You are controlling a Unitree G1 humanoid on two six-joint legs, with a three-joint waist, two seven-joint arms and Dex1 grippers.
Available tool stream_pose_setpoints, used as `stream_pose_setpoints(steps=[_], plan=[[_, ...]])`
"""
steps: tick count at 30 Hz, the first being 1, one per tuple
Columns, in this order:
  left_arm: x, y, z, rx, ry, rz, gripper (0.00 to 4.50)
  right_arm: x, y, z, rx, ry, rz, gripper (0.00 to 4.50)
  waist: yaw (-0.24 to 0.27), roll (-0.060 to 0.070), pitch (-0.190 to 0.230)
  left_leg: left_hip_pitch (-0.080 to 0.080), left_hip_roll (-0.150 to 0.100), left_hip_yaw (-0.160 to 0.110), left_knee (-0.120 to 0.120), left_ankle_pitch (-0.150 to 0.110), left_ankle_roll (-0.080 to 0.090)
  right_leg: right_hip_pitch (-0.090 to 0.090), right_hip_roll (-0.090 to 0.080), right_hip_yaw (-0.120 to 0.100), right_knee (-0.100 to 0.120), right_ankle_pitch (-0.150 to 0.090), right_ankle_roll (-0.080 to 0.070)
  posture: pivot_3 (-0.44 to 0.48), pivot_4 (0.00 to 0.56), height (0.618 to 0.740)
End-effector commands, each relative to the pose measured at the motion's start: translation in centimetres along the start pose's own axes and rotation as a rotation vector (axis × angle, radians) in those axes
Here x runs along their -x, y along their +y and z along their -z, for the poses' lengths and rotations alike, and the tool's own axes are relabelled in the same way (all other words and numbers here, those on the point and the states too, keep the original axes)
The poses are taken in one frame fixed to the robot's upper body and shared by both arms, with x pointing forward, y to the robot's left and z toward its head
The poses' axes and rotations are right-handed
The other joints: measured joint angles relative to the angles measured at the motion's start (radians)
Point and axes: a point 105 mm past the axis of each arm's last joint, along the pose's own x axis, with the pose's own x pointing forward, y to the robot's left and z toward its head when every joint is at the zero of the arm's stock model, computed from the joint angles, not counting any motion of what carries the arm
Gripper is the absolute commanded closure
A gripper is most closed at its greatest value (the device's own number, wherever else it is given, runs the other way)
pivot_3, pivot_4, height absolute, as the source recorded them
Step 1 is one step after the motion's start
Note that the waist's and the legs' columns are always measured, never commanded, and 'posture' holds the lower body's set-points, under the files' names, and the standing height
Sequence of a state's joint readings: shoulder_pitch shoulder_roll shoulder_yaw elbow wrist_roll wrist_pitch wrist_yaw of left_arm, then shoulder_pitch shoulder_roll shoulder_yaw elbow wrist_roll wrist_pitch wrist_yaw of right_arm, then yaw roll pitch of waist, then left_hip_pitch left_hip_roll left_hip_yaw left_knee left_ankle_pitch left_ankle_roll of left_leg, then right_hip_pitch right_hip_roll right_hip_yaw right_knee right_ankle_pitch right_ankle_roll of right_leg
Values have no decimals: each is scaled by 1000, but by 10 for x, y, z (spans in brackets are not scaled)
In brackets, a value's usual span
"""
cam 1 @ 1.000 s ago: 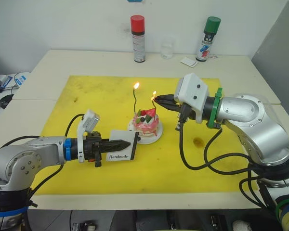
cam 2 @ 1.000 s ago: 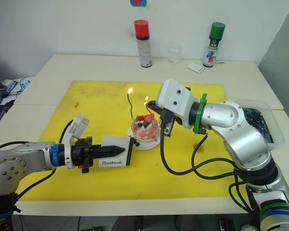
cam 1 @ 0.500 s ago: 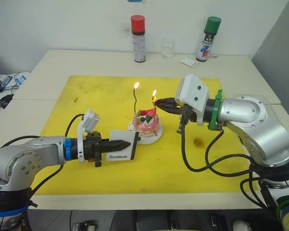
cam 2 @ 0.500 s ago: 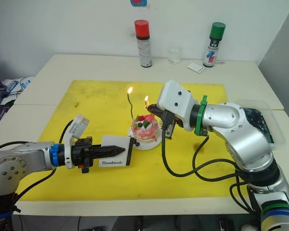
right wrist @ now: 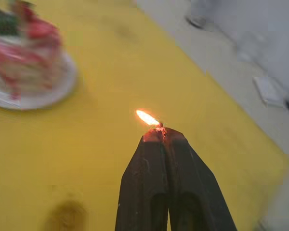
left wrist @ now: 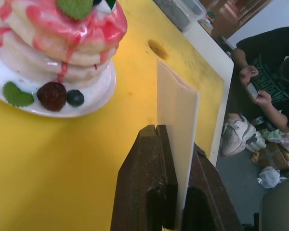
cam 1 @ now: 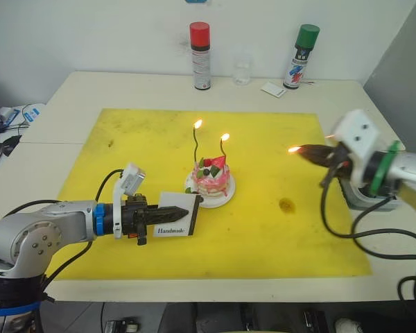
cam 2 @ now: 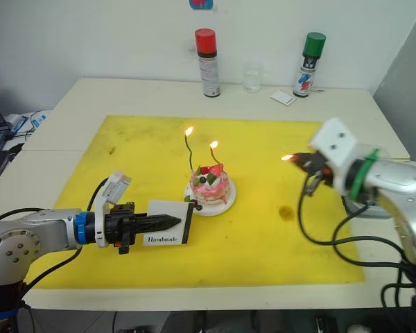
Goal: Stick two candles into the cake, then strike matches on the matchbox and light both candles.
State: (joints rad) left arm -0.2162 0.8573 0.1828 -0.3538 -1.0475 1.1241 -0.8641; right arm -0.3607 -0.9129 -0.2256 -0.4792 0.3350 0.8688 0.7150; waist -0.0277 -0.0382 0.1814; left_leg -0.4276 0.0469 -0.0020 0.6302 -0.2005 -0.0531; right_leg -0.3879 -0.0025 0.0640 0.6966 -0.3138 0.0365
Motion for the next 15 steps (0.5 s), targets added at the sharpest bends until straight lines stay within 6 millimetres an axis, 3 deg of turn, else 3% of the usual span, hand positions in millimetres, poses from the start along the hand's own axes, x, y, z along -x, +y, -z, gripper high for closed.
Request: stream_pose_setpoints(steps=[1, 5, 10, 13, 15], plan=[[-4, -9, -2, -29, -8, 37, 4500, 22, -44, 21, 6, 47, 207, 4480, -1, 0, 0, 0, 0, 1, 0, 0, 0, 0, 0, 0, 0, 0, 0, 0, 150, 740], [-6, -10, -3, -28, -16, 41, 4500, 29, -76, 69, -27, 167, 369, 4480, -10, 0, 0, 1, 0, 4, 0, 0, 0, 0, 1, 3, 0, 0, 0, 0, 150, 740], [-6, -11, -2, -28, -23, 34, 4500, 21, -86, 92, -47, 201, 422, 4480, -15, 0, 0, 2, 0, 5, 0, 0, 0, 0, 1, 5, 1, 0, 0, 0, 150, 740], [-5, -11, -2, -24, -28, 26, 4500, 17, -91, 95, -58, 192, 454, 3842, -17, 1, 0, 2, 0, 5, 0, 0, 0, 0, 1, 5, 1, 0, 0, 0, 150, 740], [-4, -12, -1, -20, -31, 21, 4500, 16, -94, 94, -62, 182, 465, 3130, -16, 1, 0, 2, 0, 5, 0, 0, 0, 0, 1, 5, 1, 0, 0, 0, 150, 740]])
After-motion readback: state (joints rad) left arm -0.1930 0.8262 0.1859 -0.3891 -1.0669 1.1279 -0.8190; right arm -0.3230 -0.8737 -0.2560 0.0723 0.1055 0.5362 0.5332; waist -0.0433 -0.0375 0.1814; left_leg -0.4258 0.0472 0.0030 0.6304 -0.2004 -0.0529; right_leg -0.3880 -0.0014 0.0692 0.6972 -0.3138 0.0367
